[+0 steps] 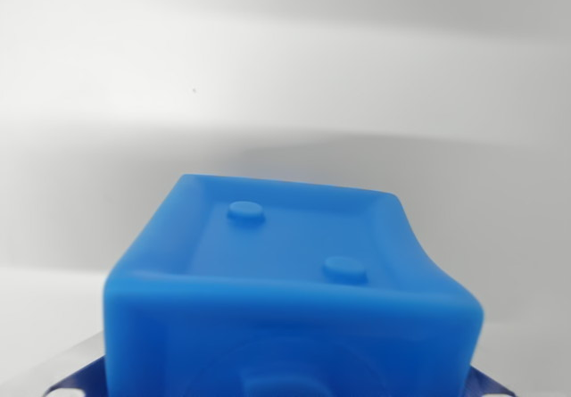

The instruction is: Stack cube

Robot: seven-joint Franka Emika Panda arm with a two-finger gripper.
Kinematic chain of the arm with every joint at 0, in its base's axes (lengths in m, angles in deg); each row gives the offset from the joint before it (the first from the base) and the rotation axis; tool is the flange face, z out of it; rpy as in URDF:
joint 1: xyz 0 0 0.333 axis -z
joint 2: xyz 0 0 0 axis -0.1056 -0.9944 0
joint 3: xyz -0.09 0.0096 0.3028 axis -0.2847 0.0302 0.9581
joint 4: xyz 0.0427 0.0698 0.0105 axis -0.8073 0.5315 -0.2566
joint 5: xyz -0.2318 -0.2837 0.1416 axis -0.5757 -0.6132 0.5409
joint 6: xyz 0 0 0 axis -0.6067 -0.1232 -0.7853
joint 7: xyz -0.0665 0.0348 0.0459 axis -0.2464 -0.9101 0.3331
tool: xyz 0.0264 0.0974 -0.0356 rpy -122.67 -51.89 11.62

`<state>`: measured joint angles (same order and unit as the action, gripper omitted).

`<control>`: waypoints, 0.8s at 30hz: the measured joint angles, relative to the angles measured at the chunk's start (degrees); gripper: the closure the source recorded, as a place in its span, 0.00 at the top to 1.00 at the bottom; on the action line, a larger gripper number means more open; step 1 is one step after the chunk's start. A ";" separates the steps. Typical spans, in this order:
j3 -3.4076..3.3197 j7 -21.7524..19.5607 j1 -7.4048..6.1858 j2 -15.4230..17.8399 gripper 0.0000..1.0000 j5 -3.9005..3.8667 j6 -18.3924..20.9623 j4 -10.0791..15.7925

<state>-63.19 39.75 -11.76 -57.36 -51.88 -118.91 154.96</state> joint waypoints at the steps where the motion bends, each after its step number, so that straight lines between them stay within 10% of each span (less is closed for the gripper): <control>1: 0.00 0.00 0.00 0.24 0.00 0.00 0.16 0.07; 24: 0.00 0.00 0.00 6.78 0.00 0.00 5.12 1.53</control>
<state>-63.19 39.75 -11.76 -50.58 -51.88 -113.79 156.49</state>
